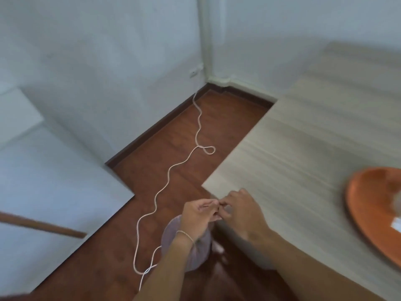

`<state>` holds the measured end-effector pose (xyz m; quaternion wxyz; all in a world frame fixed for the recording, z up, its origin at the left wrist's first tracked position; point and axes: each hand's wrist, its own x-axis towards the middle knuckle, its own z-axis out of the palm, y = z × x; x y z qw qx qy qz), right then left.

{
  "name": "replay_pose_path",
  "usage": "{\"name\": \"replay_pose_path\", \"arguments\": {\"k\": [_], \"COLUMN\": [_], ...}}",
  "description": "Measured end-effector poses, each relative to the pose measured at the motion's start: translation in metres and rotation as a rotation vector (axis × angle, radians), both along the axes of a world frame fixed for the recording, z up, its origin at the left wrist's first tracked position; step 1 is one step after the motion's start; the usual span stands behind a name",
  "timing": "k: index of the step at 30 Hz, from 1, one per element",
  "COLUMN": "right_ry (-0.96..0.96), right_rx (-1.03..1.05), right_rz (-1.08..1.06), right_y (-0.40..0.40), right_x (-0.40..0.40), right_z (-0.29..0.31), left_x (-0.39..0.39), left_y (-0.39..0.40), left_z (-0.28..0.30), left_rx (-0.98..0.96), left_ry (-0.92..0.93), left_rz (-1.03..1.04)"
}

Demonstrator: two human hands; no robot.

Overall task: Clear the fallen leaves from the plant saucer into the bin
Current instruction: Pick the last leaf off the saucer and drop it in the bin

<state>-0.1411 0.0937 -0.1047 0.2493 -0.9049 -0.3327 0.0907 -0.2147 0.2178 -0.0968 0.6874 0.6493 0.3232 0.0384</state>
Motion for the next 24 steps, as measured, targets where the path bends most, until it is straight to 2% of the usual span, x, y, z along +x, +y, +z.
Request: {"name": "replay_pose_path", "arguments": {"k": [4, 11, 18, 24], "right_ry": [0.012, 0.026, 0.128, 0.151], "right_rx": [0.005, -0.09, -0.277, -0.346], "right_rz": [0.08, 0.232, 0.212, 0.174], "right_y": [0.065, 0.145, 0.168, 0.174], "right_x": [-0.019, -0.036, -0.06, -0.073], "right_z": [-0.025, -0.105, -0.212, -0.273], "left_x": [-0.041, -0.105, -0.145, -0.168], "left_y": [0.066, 0.153, 0.171, 0.169], "left_z": [-0.032, -0.123, -0.195, -0.234], "left_rx": [0.147, 0.232, 0.434, 0.474], "left_ry": [0.06, 0.232, 0.431, 0.46], "left_rz": [0.044, 0.126, 0.14, 0.103]}}
